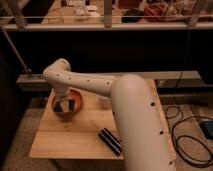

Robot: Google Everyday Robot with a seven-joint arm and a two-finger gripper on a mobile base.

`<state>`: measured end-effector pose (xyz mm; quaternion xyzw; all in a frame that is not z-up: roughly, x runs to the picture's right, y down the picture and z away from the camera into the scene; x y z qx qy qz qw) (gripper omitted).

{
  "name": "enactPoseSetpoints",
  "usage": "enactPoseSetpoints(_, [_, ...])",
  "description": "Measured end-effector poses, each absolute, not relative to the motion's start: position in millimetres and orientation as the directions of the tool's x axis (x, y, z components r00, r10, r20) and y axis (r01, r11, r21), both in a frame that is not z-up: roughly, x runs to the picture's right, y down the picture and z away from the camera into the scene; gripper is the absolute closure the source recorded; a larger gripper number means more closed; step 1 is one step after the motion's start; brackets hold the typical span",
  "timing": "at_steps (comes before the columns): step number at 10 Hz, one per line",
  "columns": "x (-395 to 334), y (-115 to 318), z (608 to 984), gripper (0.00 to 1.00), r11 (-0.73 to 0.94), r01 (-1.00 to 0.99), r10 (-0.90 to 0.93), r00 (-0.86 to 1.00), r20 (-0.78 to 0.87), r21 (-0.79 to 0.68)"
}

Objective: Place the white sponge in the ceramic bowl

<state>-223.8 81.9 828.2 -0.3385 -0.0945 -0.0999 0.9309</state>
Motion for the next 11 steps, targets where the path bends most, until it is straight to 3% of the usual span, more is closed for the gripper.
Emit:
enactPoseSetpoints(2, [-223.5,81.6,829.5,0.62,0.753,0.244,-0.118,0.964,0.239,-0.611])
enactPoseSetpoints(5, [-223.8,80.6,830.3,0.47,0.756,0.234,-0.110,0.966,0.233,-0.611])
enactPoseSetpoints(11, [-224.5,80.6,832.7,0.47,0.759,0.221,-0.102,0.969,0.224,-0.612])
